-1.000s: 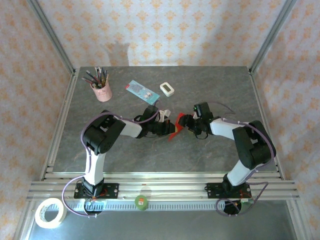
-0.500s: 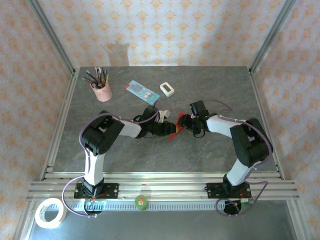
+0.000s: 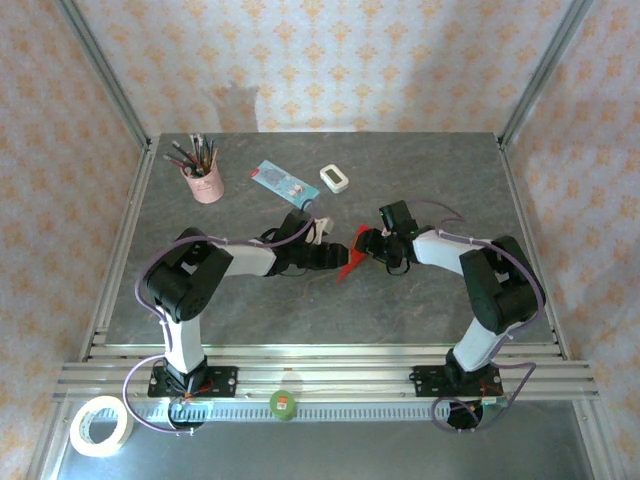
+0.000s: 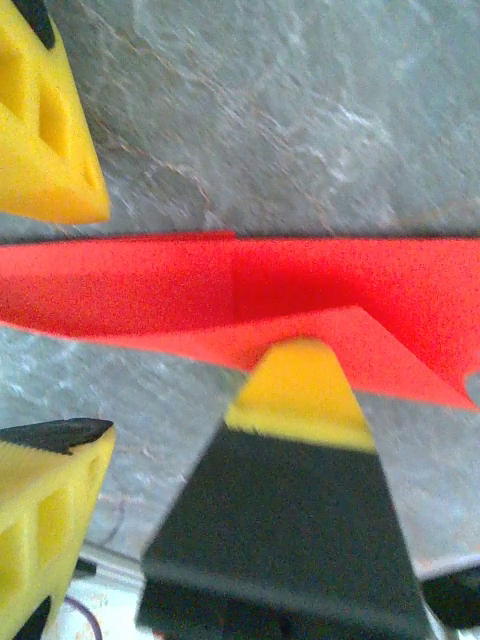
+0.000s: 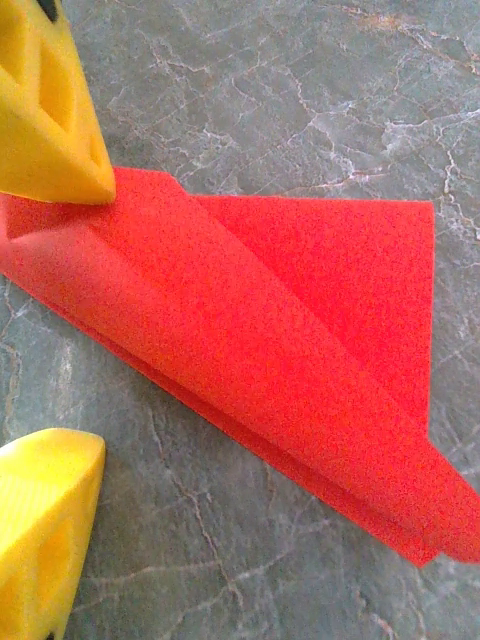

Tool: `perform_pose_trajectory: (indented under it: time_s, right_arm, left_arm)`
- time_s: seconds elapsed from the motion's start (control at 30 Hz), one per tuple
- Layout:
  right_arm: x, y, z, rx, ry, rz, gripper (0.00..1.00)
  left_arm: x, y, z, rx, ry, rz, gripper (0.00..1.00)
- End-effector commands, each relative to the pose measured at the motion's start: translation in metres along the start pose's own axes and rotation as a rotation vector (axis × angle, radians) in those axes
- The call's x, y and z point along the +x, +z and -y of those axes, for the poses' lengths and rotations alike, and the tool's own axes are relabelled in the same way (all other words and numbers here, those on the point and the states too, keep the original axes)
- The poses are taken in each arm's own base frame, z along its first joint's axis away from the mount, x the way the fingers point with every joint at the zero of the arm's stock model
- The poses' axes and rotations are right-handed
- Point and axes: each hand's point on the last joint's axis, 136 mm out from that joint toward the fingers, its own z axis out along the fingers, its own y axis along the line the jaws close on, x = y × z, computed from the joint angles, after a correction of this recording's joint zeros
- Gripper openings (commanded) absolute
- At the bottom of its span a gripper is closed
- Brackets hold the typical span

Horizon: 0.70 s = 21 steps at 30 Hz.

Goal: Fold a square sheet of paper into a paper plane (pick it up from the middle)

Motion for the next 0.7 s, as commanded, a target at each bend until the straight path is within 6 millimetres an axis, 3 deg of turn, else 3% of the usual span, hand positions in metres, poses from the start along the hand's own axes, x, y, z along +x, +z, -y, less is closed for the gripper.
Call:
perform_pose_trajectory:
  time_s: [0.0,0.33,0.67]
  right_arm:
    - [0.022,0.045,0.041,0.118,0.0,-0.047,0.64]
    - [0.024,0.047,0.044,0.125,0.008,-0.055,0.64]
    - [0.026,0.049,0.046,0.129,0.013,-0.061,0.64]
  left_arm:
    - [0.005,-0.003,0.0,-0.066,0.03,-0.017,0.55]
    - [0.011,0.007,0.001,-0.08,0.064,-0.058,0.54]
    - [0.01,0.011,0.0,-0.13,0.089,-0.065,0.44]
